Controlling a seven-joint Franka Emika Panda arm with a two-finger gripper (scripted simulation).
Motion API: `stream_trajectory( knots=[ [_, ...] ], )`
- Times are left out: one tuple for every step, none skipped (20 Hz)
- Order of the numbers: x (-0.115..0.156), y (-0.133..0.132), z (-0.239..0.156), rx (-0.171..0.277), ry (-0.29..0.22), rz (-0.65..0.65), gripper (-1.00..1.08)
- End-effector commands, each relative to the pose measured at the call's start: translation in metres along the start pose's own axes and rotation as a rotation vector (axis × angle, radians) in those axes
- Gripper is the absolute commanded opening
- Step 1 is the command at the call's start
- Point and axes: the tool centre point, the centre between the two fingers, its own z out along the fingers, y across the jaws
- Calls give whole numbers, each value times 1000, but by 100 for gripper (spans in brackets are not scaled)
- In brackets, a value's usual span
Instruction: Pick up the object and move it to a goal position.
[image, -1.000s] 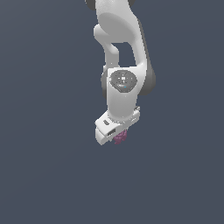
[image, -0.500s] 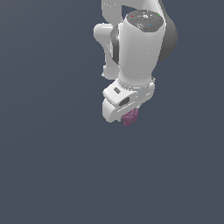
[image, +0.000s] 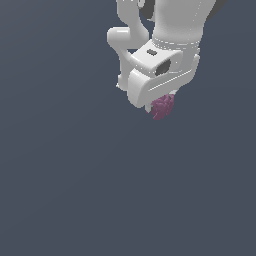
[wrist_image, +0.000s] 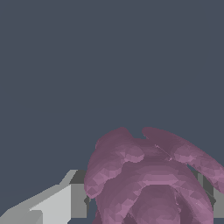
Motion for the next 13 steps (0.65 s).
stream_trajectory(
  knots=[
    [0, -6, -18, 1, -1, 1, -100],
    [0, -8, -24, 1, -1, 1, -100],
    [0, -10, -29, 1, -1, 1, -100],
    [1, -11, -34, 1, -1, 1, -100],
    [1, -12, -38, 1, -1, 1, -100],
    [1, -13, -41, 2, -1, 1, -100],
    [1, -14, -44, 2, -1, 1, -100],
    [1, -15, -46, 2, -1, 1, -100],
    [2, -15, -48, 2, -1, 1, -100],
    [2, -16, -49, 2, -1, 1, -100],
    [2, -16, -50, 2, -1, 1, -100],
    [3, -16, -50, 2, -1, 1, -100],
    [3, -15, -49, 2, -1, 1, -100]
  ],
)
